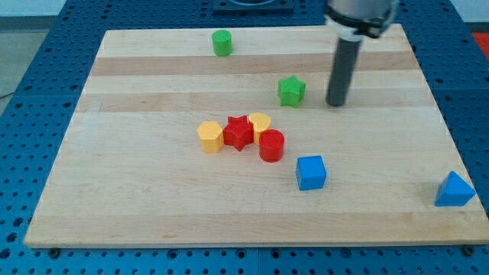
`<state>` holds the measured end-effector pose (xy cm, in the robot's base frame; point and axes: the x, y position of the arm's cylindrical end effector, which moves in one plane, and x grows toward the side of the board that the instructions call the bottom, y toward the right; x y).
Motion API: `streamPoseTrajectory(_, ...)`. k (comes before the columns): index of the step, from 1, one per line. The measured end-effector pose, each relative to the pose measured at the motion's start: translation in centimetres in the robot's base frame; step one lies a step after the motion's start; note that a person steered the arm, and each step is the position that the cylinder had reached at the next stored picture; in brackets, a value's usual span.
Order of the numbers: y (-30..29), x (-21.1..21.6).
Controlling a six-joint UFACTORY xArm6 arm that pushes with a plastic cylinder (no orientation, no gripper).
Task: Move the green star into the right of the green circle
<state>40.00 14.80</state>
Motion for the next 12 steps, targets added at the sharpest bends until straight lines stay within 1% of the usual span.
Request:
streamPoseTrajectory(1,-6.2,1.1)
streamPoseTrajectory(2,-15.1,-4.1)
streamPoseTrajectory(3,-17.3,-9.4)
streamPoseTrajectory(4,-16.9,-5.5)
streamPoseTrajectory(5,-12.6,-2.9)
streamPoseTrajectory(6,-9.2,-5.6)
streamPoseTrajectory(7,-11.5,-11.4)
streamPoseTrajectory(8,-9.1,-11.3)
streamPoseTrajectory(9,-5.2,-6.3)
streamPoseTrajectory(10,-8.9,-1.8)
streamPoseTrajectory(11,-13.9,-2.0)
streamPoseTrajectory(12,-14.3,-6.5)
